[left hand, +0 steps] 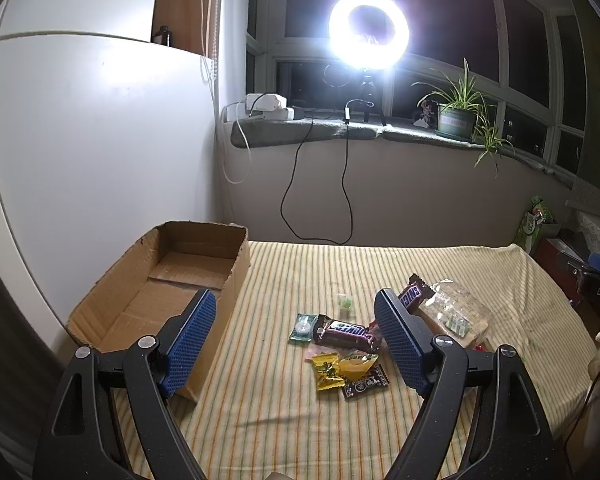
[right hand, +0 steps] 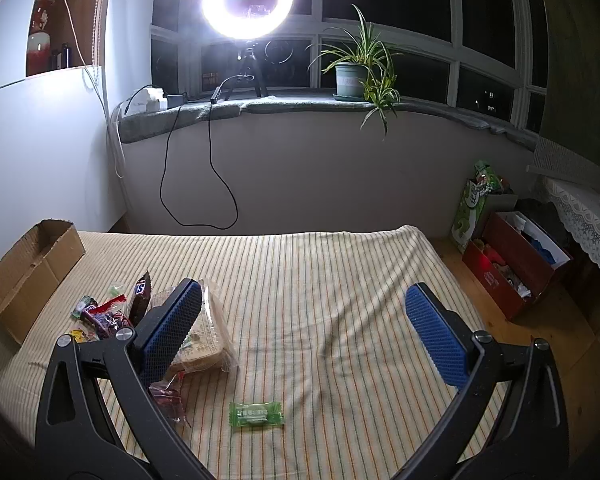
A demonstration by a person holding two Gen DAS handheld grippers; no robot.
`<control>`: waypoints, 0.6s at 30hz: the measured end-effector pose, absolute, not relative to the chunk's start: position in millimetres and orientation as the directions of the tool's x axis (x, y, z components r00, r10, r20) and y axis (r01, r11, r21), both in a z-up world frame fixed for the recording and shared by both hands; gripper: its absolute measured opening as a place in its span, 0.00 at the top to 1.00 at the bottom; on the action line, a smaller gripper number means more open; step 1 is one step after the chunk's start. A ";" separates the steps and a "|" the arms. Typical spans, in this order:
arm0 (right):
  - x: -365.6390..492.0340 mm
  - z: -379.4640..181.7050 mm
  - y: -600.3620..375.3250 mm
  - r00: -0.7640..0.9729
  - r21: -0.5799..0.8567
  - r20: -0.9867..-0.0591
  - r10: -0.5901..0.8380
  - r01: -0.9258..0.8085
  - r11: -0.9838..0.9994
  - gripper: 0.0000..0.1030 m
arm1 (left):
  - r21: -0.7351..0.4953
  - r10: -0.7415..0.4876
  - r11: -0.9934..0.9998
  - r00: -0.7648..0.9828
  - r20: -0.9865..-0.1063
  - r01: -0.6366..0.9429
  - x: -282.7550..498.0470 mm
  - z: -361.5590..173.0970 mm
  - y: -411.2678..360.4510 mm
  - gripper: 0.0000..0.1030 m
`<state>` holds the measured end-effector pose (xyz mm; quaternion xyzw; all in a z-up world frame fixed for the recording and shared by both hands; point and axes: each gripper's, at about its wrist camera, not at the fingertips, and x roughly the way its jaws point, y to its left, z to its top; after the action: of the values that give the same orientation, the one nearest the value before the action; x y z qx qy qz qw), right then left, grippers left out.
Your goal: Organize snacks
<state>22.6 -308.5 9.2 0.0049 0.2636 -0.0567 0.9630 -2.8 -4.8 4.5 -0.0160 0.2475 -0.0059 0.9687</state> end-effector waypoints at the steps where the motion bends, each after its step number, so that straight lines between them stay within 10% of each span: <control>1: 22.5 8.9 -308.8 0.855 -0.021 -0.507 -0.108 0.112 0.993 0.00 | -0.034 -0.020 0.999 0.877 -0.480 0.005 -2.6 4.4 -5.1 0.21; 18: 23.7 8.3 -311.7 0.853 -0.021 -0.511 -0.106 0.111 0.994 0.00 | -0.034 -0.024 0.999 0.876 -0.482 0.009 -0.6 3.4 -7.9 0.21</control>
<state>23.7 -311.7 8.3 0.0044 0.2651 -0.0564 0.9626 -0.6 -7.9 3.4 -0.0152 0.2488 -0.0087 0.9684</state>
